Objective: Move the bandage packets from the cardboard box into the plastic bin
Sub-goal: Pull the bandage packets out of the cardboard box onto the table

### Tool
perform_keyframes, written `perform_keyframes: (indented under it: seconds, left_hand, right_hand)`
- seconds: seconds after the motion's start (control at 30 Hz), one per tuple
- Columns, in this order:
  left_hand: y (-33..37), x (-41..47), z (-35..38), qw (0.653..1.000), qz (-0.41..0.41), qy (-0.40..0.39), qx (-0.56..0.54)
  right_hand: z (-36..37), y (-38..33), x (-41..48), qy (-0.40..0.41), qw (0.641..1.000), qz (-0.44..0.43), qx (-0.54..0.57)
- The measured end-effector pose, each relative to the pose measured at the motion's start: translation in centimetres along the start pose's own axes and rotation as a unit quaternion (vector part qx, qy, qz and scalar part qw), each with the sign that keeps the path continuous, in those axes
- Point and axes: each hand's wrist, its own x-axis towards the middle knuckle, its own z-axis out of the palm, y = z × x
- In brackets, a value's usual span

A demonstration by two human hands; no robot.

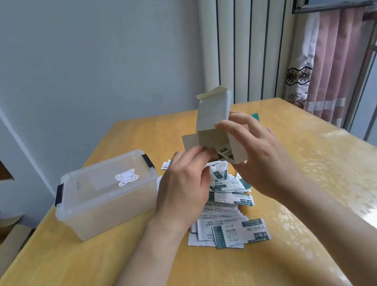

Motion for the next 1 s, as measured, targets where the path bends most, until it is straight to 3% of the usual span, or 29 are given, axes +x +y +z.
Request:
perform_keyframes:
  seconds: [0.17,0.4,0.6,0.77,0.87,1.0]
  left_hand:
    - [-0.2,0.0,-0.1,0.999,-0.014,-0.036,0.023]
    - [-0.6,0.2,-0.2,0.998,-0.038,0.043,-0.032]
    - [-0.5,-0.1,-0.7,0.995,-0.072,-0.049,0.050]
    - [0.8,0.1,-0.7,0.995,-0.050,-0.082,-0.013]
    - [0.8,0.0,-0.2,0.990,-0.060,-0.123,0.020]
    - [0.1,-0.1,0.0,0.996,-0.066,-0.050,-0.022]
  right_hand:
    - [0.5,-0.7,-0.3,0.018,0.998,0.023,0.064]
    - [0.6,0.0,-0.6,0.026,0.997,0.039,0.059]
    - [0.1,0.3,-1.1,-0.018,0.988,0.091,-0.123]
    - [0.6,-1.9,-1.1,-0.003,0.996,0.018,-0.084]
    - [1.0,-2.7,-1.2,-0.002,0.999,-0.002,-0.037]
    - [1.1,-2.3,-1.3,-0.002,1.000,0.010,-0.025]
